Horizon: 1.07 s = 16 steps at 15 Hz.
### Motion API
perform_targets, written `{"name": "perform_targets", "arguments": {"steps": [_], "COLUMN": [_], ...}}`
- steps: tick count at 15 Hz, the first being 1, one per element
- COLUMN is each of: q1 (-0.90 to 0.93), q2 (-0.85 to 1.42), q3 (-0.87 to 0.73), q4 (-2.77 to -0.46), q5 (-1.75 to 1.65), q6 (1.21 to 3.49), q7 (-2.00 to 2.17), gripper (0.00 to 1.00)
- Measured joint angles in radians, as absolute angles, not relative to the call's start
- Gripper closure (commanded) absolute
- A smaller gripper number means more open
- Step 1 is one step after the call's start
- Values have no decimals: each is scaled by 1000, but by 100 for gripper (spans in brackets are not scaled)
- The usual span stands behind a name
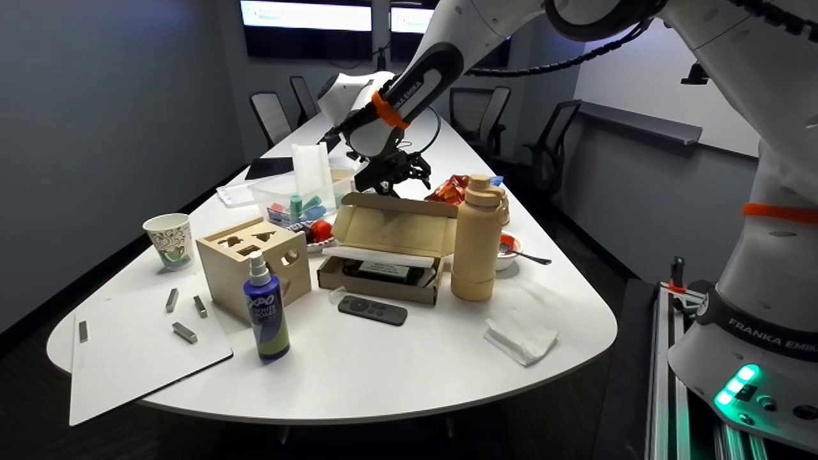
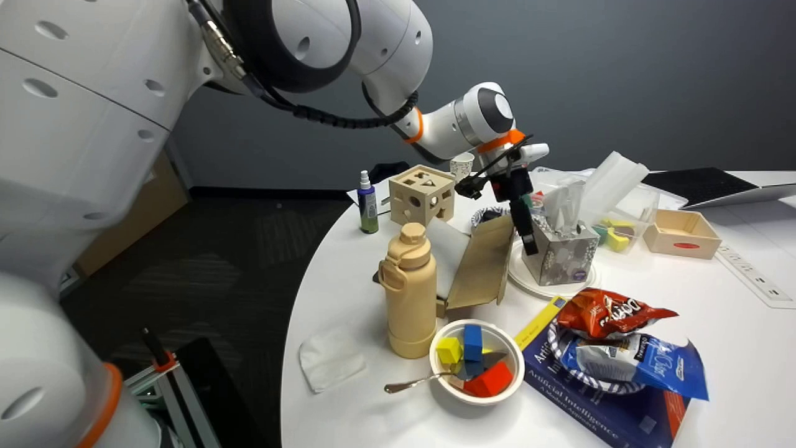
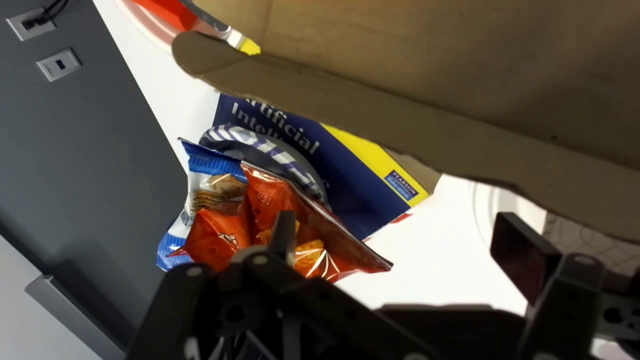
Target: Put the white item in the box and close the box
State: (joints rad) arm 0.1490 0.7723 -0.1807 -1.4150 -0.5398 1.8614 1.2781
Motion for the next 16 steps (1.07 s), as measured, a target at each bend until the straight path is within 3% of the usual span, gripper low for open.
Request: {"name": "perform_targets", "arguments": {"steps": [16], "q1": [43], "q2": [807], "q3": [-128], "q4": [-1268], "q5": [-190], "q6": [1642], "q7": [925], "gripper": [0]}}
